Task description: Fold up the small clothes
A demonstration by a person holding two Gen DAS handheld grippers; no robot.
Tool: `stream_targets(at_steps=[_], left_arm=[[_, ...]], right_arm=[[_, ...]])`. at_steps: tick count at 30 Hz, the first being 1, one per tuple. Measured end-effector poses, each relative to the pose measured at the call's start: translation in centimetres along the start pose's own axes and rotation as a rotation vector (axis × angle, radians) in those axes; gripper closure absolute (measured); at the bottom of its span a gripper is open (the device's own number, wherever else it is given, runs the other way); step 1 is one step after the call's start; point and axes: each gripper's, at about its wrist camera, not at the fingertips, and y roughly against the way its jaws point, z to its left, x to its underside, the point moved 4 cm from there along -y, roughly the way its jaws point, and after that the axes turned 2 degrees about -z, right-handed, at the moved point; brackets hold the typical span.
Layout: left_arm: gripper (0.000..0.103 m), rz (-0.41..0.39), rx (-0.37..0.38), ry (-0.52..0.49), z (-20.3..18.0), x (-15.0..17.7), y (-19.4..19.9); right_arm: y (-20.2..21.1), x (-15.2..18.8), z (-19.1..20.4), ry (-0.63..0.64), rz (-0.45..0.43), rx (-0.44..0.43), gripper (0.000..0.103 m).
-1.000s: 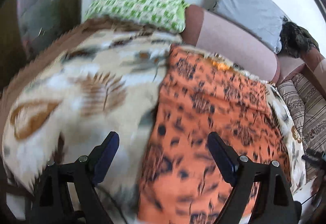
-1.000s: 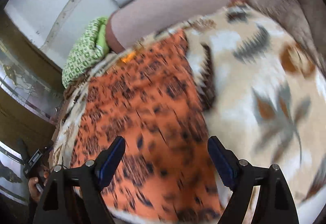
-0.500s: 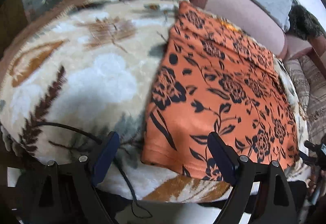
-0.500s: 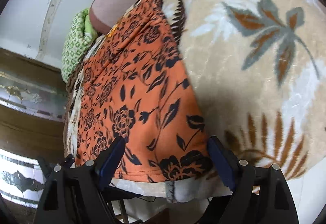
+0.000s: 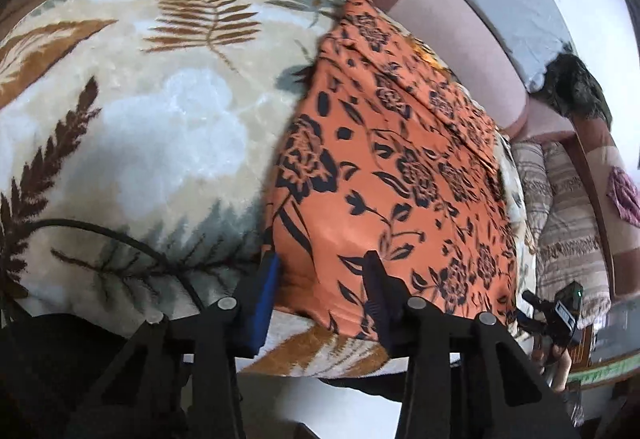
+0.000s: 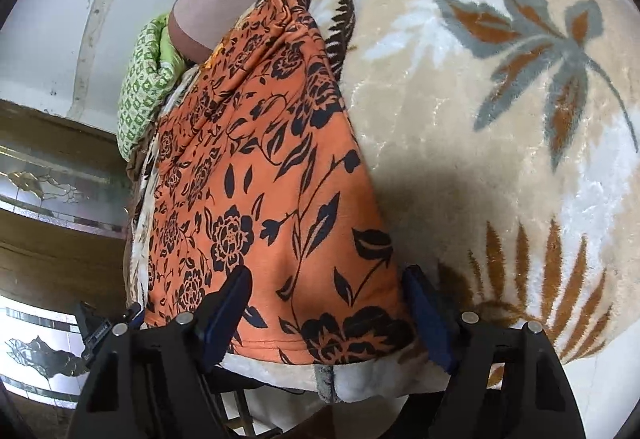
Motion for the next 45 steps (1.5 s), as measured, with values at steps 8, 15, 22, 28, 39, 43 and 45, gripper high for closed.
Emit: stream_targets(at_steps=[8,15,22,28,39,43,45], left_arm=[[0.049,0.077,-0.133,0.045,1.6,0.7,-2.2],[0.094,0.079,-0.105,-0.008,0.7,0.9,-2.0],[0.091,0.064,-0.108,-0.023,0.6,0.8,-2.1],[0.092,0.069,-0.137,-0.054,0.2,1.1,-2.6],[0.095,-0.041,0.035,0.012,-0.7,-1.9,1.5],[0.095,-0.016,-0.014,0.045,-0.2,-2.4,0.0],[0.095,0.000,-0.046,0.047,0.1,-2.0,-0.4]], right_arm=[[-0.8,-0.2,-0.2,0.001,0.032,0.026,0.023],[-0.8,0.6,0.0,0.006,0.063,0.029,0.084],[-1.1,0.5,-0.5,-0.024,0.073,0.033,0.081],[-1.2,0.8,-0.5,-0.019,0.108,0.020,0.079],[2.6,-1.2,0.7,-0.096,-0.031,-0.219,0.091],[2.0,-1.9,0.5,-0.106,-0.040,-0.183,0.091],[1.4,-1.6,0.0,-0.118,-0.029,-0.170,0.091]])
